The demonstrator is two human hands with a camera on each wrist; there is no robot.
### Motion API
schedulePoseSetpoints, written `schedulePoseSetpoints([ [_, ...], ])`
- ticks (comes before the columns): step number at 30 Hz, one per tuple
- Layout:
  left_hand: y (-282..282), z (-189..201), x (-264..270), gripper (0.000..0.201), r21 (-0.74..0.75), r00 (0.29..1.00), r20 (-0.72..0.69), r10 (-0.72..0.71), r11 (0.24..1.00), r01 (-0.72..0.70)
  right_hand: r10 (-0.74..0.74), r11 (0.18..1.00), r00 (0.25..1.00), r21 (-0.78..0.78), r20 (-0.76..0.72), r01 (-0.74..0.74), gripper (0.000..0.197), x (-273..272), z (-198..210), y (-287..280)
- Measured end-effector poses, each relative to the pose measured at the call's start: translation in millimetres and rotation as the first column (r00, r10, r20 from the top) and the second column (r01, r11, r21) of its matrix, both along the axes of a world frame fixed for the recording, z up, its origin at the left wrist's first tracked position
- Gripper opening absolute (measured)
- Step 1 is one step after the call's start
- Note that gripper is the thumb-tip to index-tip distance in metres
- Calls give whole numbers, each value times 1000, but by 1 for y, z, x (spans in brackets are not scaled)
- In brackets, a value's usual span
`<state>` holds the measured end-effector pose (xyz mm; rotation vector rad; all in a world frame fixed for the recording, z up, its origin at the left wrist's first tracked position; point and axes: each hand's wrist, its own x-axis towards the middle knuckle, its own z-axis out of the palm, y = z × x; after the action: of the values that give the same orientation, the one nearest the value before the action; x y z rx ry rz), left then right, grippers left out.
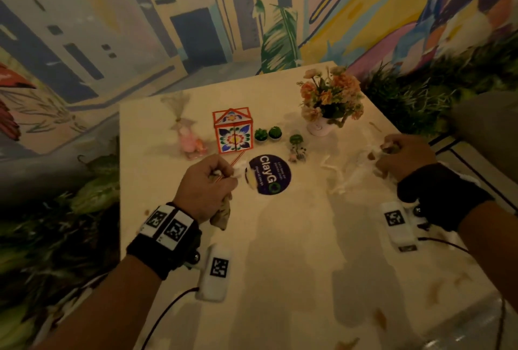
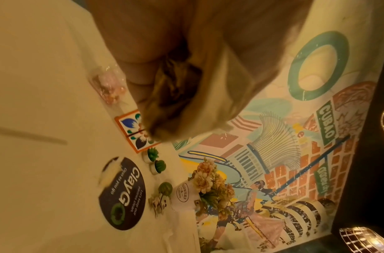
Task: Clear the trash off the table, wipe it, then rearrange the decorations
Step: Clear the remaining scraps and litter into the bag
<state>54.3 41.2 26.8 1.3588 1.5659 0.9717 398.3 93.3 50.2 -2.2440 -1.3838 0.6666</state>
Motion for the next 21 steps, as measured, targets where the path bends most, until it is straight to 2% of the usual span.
schedulePoseSetpoints([
  [5,-27,4,-37,22,10,999,23,-33,999,33,-13,987,999,157,-33,18,52,-28,19,-14],
  [13,-64,-4,-76,28,-2,997,42,72,997,-72,158,951,981,286,-111,-120,29,-78,24,-19],
  [15,-73,-3,-89,28,-16,989,79,123,992,-122,231,933,956,318,-180,-165,37,-98,30,-19],
  [18,-87,-6,-115,28,-33,973,108,203,979,-201,410,882,879,354,-245,-313,30,-139,41,-23],
  [21,-104,-17,-152,28,-15,943,12,334,943,-334,520,835,802,374,-293,-404,43,-197,44,-31],
])
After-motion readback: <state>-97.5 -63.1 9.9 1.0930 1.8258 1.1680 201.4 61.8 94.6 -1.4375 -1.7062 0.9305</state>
